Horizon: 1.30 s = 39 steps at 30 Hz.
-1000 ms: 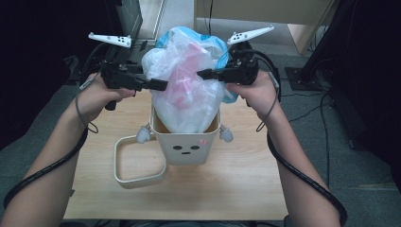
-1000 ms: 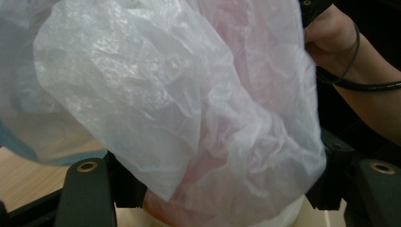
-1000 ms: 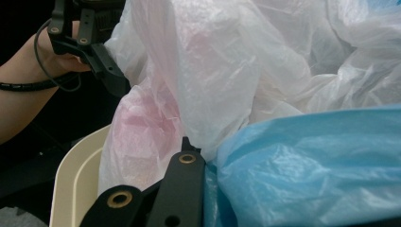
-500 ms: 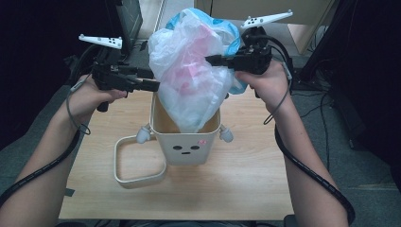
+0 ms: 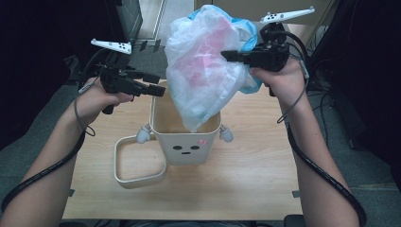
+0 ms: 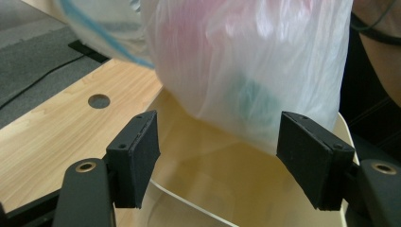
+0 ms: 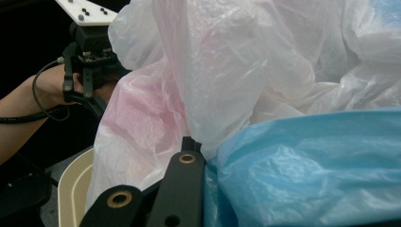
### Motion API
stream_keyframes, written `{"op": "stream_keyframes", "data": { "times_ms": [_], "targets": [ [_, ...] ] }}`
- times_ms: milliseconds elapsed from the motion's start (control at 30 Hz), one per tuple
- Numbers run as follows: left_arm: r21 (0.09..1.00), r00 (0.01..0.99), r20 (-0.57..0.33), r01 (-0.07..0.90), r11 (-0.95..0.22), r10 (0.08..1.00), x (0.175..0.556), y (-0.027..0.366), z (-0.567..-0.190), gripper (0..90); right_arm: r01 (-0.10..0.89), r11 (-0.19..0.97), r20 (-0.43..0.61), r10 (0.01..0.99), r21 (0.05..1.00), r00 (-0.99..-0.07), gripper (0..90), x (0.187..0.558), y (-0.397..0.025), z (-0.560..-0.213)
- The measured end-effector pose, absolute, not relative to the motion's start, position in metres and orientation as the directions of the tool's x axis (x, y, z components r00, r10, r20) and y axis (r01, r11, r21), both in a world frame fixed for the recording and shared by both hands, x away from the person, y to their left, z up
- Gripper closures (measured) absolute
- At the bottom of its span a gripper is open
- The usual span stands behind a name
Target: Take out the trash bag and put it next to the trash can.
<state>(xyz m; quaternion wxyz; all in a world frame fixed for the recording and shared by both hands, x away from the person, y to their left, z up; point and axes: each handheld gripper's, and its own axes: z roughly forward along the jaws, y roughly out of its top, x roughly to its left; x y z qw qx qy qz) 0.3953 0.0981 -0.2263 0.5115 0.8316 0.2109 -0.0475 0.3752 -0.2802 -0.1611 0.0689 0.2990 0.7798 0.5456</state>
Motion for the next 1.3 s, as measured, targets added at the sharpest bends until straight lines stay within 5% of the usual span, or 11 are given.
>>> {"op": "stream_keyframes", "data": {
  "times_ms": [733, 1300],
  "targets": [
    [0.840, 0.898, -0.276, 0.399, -0.368, 0.344, 0.396, 0.107, -0.226, 29.9, 0.414, 0.180, 0.193, 0.675, 0.892, -0.712, 86.8, 0.356, -0.365, -0.148],
    [0.845, 0.864, -0.281, 0.429, -0.319, 0.417, 0.398, 0.135, -0.235, 30.1, 0.436, 0.286, 0.072, 0.763, 0.853, -0.643, 86.6, 0.350, -0.386, -0.178]
  ]
}}
